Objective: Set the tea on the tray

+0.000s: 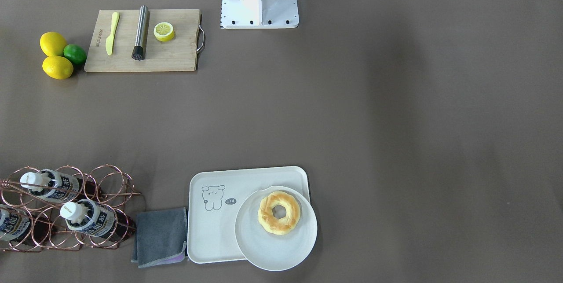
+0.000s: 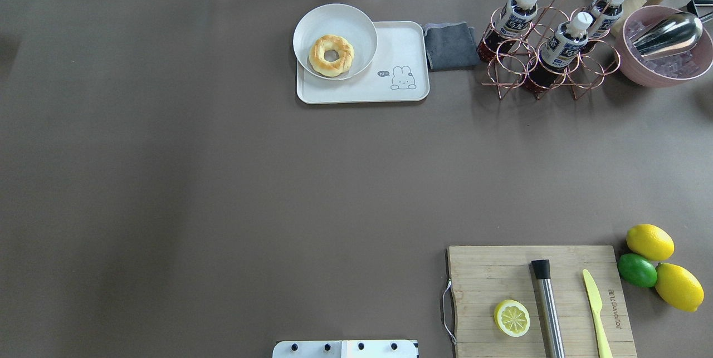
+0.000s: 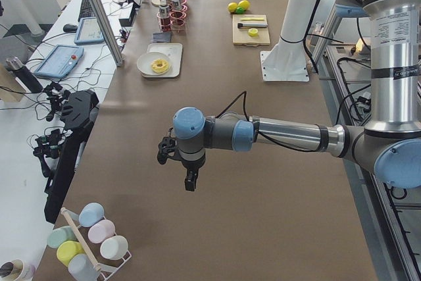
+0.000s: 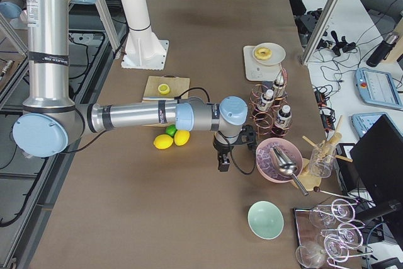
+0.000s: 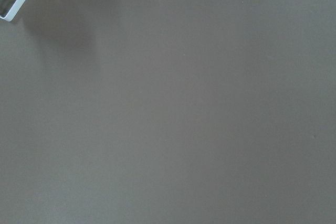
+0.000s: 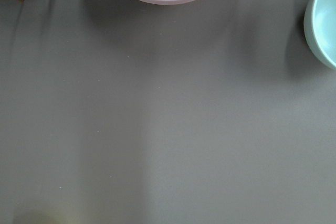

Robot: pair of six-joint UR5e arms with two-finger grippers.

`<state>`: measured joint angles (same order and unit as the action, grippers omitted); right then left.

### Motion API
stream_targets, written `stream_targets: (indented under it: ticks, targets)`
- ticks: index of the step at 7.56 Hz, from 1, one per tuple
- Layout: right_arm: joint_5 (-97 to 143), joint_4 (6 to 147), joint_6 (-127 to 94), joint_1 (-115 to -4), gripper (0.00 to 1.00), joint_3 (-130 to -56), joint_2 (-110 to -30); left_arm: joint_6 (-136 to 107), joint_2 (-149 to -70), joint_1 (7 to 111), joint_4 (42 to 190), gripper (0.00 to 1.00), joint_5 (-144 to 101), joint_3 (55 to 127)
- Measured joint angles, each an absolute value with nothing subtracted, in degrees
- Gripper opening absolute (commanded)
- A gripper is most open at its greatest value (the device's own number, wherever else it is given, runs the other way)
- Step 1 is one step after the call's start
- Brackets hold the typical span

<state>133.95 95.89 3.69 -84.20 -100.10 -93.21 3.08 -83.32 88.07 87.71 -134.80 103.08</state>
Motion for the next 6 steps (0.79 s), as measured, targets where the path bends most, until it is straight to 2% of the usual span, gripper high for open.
stream_targets:
  ticks: [6]
  targets:
    - [133.92, 95.89, 3.69, -84.28, 1.0, -100.11, -93.41, 3.16, -81.97, 88.07, 88.67, 0.99, -135.17, 103.98]
